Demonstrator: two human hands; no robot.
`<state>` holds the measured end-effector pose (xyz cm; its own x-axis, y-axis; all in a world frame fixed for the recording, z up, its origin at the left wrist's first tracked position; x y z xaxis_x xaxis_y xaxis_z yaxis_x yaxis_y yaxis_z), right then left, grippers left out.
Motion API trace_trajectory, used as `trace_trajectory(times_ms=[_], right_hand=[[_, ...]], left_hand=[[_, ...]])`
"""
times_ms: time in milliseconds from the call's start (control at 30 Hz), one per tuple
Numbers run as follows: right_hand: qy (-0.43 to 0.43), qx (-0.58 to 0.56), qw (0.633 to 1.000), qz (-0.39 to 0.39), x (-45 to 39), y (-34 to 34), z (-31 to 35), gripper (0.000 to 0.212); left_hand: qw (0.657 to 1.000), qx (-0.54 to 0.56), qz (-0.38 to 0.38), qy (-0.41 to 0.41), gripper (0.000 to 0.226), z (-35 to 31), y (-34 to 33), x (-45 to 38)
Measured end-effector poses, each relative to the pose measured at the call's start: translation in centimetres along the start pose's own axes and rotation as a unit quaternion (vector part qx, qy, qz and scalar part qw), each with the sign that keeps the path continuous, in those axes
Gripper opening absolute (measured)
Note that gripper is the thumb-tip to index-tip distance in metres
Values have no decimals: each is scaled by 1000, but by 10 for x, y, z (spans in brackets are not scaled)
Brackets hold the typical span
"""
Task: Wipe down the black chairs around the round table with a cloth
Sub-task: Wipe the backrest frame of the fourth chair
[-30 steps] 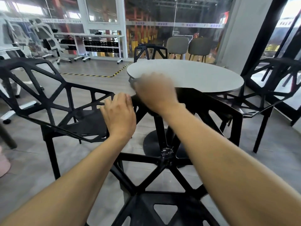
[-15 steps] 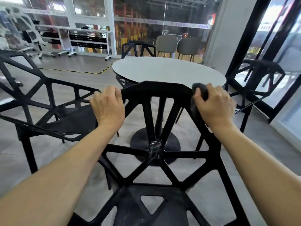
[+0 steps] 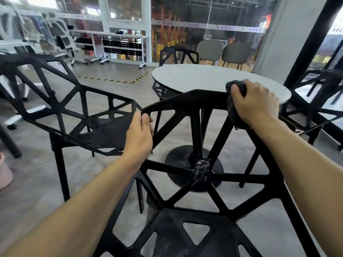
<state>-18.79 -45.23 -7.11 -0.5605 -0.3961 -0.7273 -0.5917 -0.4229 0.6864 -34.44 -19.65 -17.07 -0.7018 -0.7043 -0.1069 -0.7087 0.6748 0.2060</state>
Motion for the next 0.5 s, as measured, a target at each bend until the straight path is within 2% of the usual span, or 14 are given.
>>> trace_trajectory(times_ms=[200, 300, 367, 433, 500], right_hand=[[152, -46, 987, 18, -31, -28, 113, 44], [250, -71, 965, 41, -23, -40, 178, 47], [306, -89, 948, 12, -8, -46, 214, 47], [338, -90, 937, -3, -2, -49, 222, 46], [338, -83, 938, 1, -8, -44, 204, 46]], left_hand=[[1000, 9, 16, -1, 33, 3, 4, -2], [1000, 5, 12, -1, 26, 3, 4, 2], [1000, 11, 5, 6, 30, 4, 7, 1], [1000, 24, 9, 10, 35, 7, 9, 1], [1000, 10, 4, 2, 27, 9, 8, 1]])
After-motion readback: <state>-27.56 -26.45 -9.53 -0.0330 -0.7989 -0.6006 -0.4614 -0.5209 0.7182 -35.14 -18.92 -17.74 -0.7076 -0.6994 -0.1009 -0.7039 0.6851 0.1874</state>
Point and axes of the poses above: each hand's wrist, its own x-axis away from the middle knuckle, its own y-axis out of the back of the hand, z = x × y, the point moved 2 cm from there along -x, towards the middle knuckle, and after that the axes turned 13 degrees about y, right-handed, at the moved point
